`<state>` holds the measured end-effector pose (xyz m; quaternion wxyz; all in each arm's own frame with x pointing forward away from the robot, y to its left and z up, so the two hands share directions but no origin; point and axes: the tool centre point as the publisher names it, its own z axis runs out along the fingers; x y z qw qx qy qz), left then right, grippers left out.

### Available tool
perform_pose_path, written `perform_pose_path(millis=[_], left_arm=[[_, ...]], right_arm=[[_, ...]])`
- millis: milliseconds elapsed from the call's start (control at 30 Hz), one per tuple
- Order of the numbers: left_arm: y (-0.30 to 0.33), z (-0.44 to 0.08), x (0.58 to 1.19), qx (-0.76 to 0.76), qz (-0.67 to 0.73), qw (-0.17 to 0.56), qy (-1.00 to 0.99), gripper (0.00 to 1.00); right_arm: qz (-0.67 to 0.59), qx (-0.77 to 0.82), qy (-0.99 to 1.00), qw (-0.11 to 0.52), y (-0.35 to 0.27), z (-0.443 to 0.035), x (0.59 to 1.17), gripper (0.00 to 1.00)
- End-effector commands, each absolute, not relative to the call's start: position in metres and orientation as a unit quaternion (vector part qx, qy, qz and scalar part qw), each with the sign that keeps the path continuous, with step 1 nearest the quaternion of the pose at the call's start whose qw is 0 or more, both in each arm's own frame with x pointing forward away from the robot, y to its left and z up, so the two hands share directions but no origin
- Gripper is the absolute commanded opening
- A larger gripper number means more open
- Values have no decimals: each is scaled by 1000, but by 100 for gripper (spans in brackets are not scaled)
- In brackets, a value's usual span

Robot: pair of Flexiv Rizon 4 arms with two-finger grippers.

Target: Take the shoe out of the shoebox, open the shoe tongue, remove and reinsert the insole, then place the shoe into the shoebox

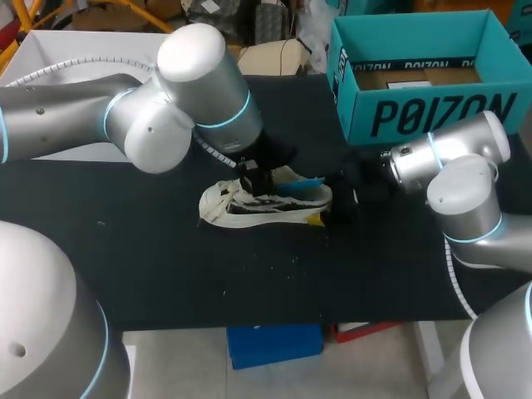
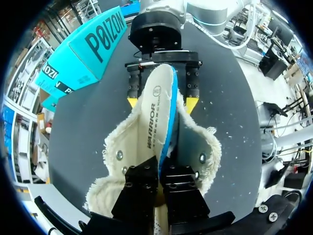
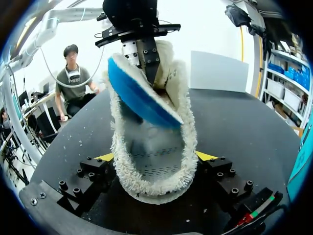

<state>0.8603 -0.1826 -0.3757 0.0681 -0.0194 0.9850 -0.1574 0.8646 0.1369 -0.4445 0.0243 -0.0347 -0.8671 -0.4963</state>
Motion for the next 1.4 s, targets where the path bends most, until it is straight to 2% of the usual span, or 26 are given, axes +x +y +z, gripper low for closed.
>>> perform_pose_path(millis=[33, 367, 400, 433, 567, 600, 800, 1400], left_arm=[[-183, -380, 857, -11, -176, 64, 982, 0], [-201, -400, 857, 32, -200, 50, 978, 0], [-202, -400, 857, 38, -203, 53, 977, 15], [-204, -400, 856, 44, -207, 55, 976, 26], [-207, -396, 855, 62, -227, 66, 970, 42], [-208, -395, 855, 65, -229, 67, 969, 43], [-220, -398, 855, 85, -220, 79, 969, 47], [-247, -393, 867, 91, -203, 149, 963, 46]], right_arm=[[-496, -35, -867, 25, 137, -445, 865, 0], [-496, -35, -867, 25, 137, -445, 865, 0], [-496, -35, -867, 25, 137, -445, 865, 0], [-496, -35, -867, 25, 137, -445, 865, 0], [-496, -35, -867, 25, 137, -445, 865, 0], [-496, -35, -867, 25, 137, -445, 865, 0], [-496, -35, -867, 25, 137, -445, 865, 0], [-496, -35, -867, 25, 137, -445, 865, 0]])
